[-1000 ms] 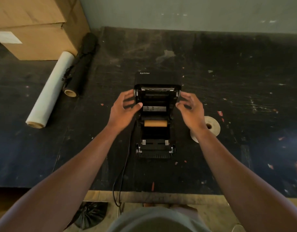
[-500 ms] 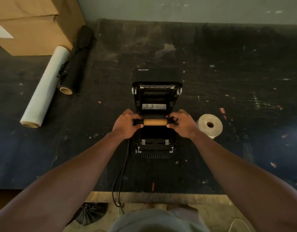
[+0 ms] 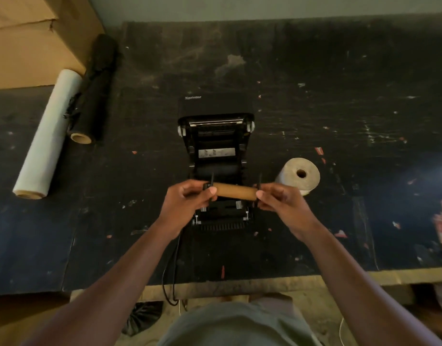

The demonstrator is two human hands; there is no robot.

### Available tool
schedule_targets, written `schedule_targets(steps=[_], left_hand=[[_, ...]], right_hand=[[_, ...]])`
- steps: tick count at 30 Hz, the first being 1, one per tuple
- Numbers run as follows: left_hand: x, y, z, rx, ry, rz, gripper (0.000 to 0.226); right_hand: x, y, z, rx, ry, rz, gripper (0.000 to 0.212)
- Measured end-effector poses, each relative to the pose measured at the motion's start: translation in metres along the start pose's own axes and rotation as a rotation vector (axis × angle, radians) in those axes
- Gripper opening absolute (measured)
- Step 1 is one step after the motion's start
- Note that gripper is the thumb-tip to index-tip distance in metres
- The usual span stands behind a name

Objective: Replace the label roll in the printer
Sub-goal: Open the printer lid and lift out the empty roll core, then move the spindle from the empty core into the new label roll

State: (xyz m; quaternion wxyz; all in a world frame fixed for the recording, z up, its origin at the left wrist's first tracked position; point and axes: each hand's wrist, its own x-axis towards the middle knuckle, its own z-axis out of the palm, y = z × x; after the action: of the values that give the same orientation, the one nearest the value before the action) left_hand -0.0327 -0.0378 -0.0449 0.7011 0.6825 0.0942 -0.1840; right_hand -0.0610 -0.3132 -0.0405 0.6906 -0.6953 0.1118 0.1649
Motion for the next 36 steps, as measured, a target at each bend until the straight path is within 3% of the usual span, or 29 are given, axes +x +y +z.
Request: schedule_targets(steps=[5,10,17,19,21,22,24,27,32,36], left_hand=[[-0.013,-0.015,0.019,-0.017,-0.012,-0.073,0.030],[-0.009,-0.016,0.050,0.141,-0.050,-0.049,0.021],[0.005,-0.018,0.088,0.309,-0.156,-0.017,0.019],[0.008,-0.019,0.097,0.324,-0.178,-0.024,0.026],[0.011,-0.021,0.105,0.361,-0.208,-0.023,0.023],[0.013,-0.022,0.109,0.362,-0.219,-0.033,0.021],[0.015,-0.023,0.117,0.339,-0.246,-0.072,0.020],[0.018,-0.023,0.127,0.329,-0.287,-0.103,0.022],[0.038,-0.005,0.126,0.364,-0.203,-0.075,0.015],[0.058,0.005,0.134,0.558,-0.213,-0.049,0.018]], right_hand=[[-0.037,0.048,-0.029,0.065,0.237,0.137,0.015],[-0.040,0.101,-0.089,-0.737,0.464,0.234,0.029],[-0.031,0.120,-0.111,-1.078,0.491,0.159,0.056],[-0.035,0.113,-0.106,-0.896,0.552,0.121,0.051],[-0.042,0.101,-0.096,-0.377,0.536,0.131,0.036],[-0.046,0.095,-0.089,-0.094,0.447,0.155,0.035],[-0.057,0.092,-0.080,0.220,0.240,0.170,0.040],[-0.078,0.104,-0.078,0.365,0.144,0.094,0.033],[-0.113,0.126,-0.114,0.576,0.416,0.119,0.034],[-0.130,0.136,-0.132,0.534,0.636,0.125,0.036]])
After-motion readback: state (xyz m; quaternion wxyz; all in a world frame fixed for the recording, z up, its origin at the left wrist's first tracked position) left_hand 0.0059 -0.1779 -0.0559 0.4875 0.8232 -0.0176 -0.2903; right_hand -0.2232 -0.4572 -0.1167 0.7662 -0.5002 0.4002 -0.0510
